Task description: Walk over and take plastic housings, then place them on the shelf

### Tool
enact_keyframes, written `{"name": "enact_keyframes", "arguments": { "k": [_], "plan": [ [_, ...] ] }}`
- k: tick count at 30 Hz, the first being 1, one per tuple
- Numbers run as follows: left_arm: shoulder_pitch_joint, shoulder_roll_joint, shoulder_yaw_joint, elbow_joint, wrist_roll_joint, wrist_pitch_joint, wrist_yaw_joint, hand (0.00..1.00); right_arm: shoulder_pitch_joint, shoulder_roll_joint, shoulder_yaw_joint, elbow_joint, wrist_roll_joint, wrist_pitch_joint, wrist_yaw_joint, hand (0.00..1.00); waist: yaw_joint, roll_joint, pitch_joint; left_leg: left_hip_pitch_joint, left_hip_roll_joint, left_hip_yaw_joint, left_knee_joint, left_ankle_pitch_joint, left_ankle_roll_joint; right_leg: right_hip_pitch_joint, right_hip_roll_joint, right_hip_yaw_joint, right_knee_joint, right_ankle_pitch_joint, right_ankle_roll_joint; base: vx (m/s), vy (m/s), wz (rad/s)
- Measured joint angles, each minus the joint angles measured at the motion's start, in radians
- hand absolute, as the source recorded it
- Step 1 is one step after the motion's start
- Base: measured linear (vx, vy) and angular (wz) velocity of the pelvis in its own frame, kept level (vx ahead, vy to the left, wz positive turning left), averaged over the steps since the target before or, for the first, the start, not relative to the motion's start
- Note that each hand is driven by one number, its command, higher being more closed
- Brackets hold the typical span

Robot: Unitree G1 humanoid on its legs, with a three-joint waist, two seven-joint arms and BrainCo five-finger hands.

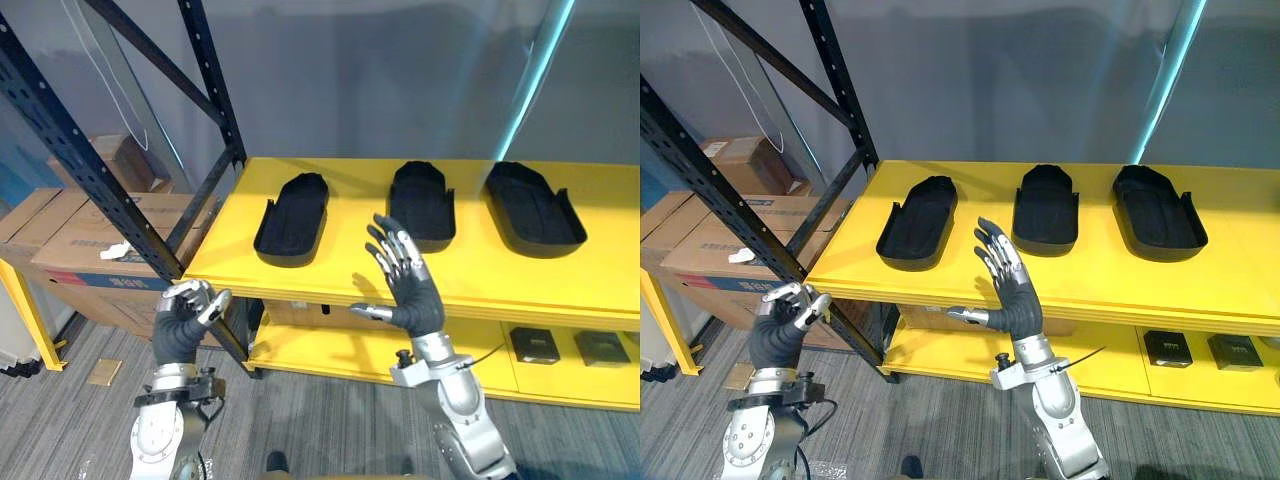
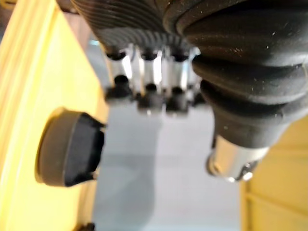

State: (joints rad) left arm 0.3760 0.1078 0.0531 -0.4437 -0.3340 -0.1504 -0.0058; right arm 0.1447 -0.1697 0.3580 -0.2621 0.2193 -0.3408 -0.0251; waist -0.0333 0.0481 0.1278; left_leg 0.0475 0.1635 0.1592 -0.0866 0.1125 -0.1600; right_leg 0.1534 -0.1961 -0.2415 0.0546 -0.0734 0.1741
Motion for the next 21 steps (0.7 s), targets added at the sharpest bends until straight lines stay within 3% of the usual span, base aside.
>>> {"name": "enact_keyframes", "arguments": {
  "k": [6,14,21],
  "plan": [
    [-0.053,0.004,-0.05,0.131,0.016,0.003,0.015,1.0,0.008,-0.001,0.018,0.034,-0.002,0.0,-0.02,0.0,-0.002,-0.006,-0.001,-0.017,0.004,0.024,0.0,0.004,0.001,-0.04,0.002,0.03,0.005,0.017,0.0,0.01,0.0,-0.12],
    [-0.224,0.038,-0.065,0.288,0.071,0.007,0.161,1.0,0.013,-0.008,0.014,0.054,0.0,0.001,-0.006,0.0,-0.023,-0.01,0.031,-0.015,0.013,0.076,0.0,0.004,0.001,-0.082,0.006,0.084,0.01,0.026,-0.003,-0.03,0.004,-0.2],
    [-0.281,0.065,-0.02,0.321,0.069,0.005,0.229,1.0,0.049,-0.008,-0.004,0.054,0.0,0.001,0.038,0.0,-0.038,-0.013,0.058,-0.011,0.013,0.111,0.004,0.004,0.002,-0.102,0.006,0.119,0.006,0.044,-0.001,0.0,0.008,-0.14]
  ]
}}
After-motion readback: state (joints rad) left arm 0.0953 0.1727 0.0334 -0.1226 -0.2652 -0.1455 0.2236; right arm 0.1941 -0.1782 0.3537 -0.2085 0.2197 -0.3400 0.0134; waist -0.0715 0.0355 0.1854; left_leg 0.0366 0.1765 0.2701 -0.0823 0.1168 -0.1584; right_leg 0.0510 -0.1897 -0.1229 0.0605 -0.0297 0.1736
